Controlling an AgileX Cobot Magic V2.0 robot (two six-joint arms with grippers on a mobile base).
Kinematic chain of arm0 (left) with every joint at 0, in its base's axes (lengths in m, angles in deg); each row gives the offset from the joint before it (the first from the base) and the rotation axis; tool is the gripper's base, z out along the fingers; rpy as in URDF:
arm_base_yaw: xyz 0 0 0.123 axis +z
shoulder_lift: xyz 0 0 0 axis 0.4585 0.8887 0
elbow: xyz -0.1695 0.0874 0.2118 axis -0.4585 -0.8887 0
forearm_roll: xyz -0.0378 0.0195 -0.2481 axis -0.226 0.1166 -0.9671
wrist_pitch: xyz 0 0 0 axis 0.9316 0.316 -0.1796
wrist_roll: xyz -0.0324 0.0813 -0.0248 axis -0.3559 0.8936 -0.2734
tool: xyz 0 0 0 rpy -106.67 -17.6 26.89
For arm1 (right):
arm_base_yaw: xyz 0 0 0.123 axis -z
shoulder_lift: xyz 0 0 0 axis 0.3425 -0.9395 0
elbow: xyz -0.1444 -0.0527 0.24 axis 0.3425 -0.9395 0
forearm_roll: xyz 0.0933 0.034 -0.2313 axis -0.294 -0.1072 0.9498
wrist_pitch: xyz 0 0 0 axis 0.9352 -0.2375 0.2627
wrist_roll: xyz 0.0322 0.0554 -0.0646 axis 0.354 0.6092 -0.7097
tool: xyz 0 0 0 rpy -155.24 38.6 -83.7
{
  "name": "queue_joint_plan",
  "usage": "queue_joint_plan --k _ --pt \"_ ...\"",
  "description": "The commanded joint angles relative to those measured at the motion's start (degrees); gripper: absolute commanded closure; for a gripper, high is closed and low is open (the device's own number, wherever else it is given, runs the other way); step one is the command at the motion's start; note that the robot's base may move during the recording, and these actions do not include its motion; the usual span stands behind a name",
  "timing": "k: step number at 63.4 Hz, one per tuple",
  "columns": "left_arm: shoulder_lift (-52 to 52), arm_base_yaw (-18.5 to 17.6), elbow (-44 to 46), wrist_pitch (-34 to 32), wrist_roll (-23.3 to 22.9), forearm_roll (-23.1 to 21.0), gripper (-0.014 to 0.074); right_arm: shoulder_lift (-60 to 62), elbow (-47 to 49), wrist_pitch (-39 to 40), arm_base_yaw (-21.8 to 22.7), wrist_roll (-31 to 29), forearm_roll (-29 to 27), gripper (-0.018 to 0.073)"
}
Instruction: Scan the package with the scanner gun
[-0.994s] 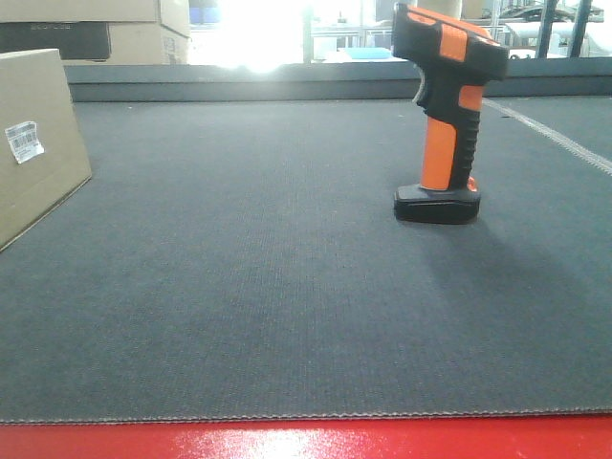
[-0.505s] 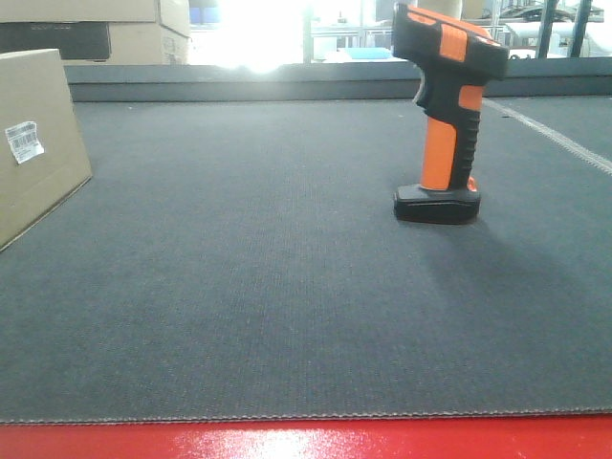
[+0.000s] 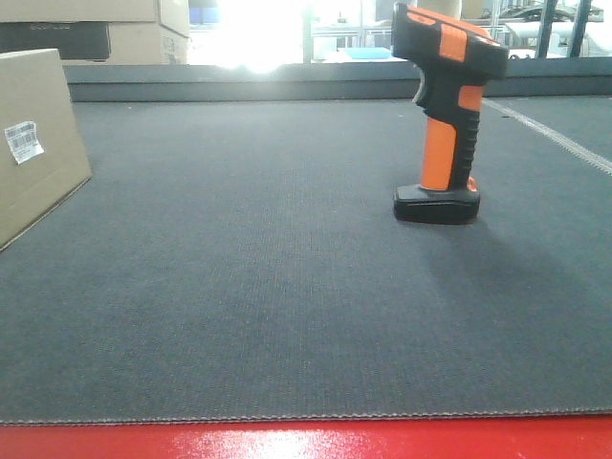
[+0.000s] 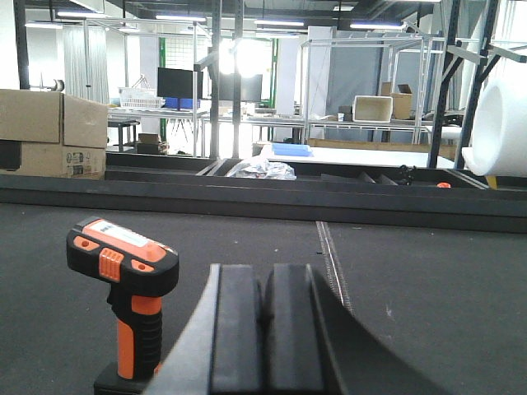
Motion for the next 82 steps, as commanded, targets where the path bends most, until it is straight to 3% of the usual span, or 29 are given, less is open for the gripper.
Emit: queue_joint_plan --k 1,57,66,75,82 --pt "-0.3 -0.2 0.0 -1.3 0.0 0.1 0.0707 0.2 -0.2 1.1 0.3 -0.5 0.5 0.0712" --pt "-0.3 -0.2 0.0 -1.3 0.0 0.1 0.0707 0.2 -2.5 0.3 0.3 -0.5 1.8 0.0712" --pt "-0.3 -0.2 0.0 -1.3 0.0 0.1 0.0707 0.4 -8.7 4.2 0.3 -0.5 1.9 0.0712" --pt "-0.3 -0.2 0.0 -1.4 0.0 0.1 0.0707 0.4 -15.4 15.4 0.3 -0.5 2.0 0.0712" --pt "-0.3 -0.2 0.0 -1.7 0.0 0.1 0.0707 0.4 -17.5 16.5 0.3 -0.5 2.0 0.0712"
